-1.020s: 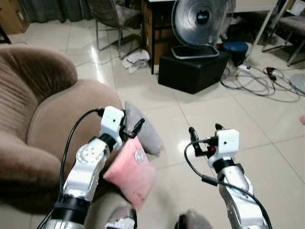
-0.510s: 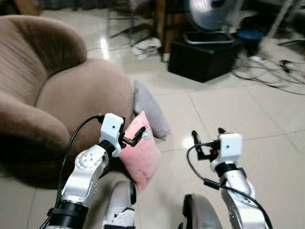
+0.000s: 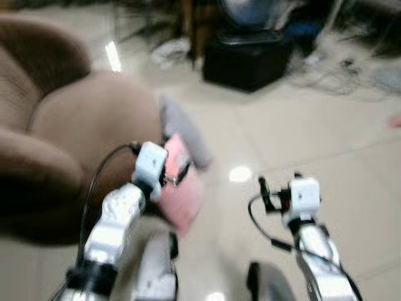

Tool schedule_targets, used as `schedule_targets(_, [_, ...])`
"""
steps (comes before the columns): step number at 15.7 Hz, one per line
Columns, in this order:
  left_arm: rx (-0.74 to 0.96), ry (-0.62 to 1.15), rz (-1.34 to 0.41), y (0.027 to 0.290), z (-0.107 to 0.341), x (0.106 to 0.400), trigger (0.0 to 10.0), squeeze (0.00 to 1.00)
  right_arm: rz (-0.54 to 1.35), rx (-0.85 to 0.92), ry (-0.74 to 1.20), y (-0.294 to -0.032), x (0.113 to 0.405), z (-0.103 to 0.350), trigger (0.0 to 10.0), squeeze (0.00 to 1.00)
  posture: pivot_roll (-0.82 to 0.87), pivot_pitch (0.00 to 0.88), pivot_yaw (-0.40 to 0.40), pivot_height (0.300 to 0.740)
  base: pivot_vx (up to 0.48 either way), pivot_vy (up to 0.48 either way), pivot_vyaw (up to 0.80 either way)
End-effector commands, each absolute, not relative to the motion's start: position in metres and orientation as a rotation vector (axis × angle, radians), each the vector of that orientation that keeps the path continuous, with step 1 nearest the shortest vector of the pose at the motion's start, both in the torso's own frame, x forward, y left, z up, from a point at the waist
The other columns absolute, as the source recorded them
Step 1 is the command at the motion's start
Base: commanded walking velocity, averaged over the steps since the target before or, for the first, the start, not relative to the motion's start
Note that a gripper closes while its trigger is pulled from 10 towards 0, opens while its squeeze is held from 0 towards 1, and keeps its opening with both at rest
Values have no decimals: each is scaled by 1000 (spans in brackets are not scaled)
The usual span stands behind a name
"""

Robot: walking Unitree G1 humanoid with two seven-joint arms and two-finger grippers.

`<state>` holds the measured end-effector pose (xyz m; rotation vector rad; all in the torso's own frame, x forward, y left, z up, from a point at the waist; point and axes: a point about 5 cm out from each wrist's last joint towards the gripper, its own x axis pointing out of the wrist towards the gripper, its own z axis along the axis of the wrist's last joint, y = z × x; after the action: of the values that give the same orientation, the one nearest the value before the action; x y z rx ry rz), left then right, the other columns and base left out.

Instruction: Move the pillow to the sofa from floor

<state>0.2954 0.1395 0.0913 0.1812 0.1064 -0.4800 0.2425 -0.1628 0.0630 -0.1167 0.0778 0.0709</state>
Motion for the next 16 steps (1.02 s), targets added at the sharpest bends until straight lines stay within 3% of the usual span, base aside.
schedule_targets(1, [209, 90, -455, 145, 97, 299, 10000, 0, 82, -112, 69, -158, 244, 66, 10000, 0, 48, 102, 5, 621, 326, 0, 0])
schedule_targets(16, [228, 89, -449, 149, 97, 303, 10000, 0, 100, -114, 67, -155, 246, 66, 10000, 0, 53, 103, 7, 621, 330, 0, 0])
